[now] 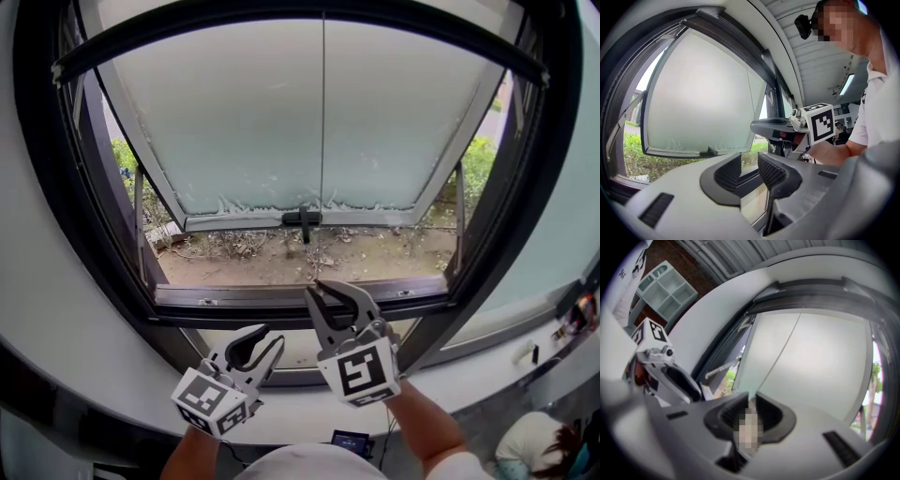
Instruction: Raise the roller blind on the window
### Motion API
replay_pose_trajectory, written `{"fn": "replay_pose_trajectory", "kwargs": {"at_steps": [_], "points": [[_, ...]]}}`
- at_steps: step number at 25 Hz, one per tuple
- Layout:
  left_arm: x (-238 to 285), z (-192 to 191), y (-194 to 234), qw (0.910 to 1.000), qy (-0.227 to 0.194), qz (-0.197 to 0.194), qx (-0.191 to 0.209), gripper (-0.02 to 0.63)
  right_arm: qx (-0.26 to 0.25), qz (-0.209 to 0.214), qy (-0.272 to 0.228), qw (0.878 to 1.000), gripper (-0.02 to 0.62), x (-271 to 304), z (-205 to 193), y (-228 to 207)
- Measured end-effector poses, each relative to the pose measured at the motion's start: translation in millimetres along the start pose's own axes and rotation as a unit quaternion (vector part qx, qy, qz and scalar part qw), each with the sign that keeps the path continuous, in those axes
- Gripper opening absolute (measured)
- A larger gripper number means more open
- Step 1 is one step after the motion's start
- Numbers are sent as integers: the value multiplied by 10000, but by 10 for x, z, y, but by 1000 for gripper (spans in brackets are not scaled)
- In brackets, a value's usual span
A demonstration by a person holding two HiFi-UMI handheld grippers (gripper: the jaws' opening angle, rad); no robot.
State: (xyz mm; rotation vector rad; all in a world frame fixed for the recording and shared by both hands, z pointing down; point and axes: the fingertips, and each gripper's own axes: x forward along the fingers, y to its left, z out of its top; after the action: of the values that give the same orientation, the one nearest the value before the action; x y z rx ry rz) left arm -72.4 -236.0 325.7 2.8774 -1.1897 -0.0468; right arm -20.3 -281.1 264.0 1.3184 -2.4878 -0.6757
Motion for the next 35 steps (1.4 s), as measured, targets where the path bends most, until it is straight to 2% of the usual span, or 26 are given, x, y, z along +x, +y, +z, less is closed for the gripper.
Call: {"fn": "replay_pose_trajectory", "kwargs": {"at_steps": [35], "points": [[51,-78,-37,9998,106,-126,-112,129,-257,-303,-394,9984,60,29,439,-382]]}}
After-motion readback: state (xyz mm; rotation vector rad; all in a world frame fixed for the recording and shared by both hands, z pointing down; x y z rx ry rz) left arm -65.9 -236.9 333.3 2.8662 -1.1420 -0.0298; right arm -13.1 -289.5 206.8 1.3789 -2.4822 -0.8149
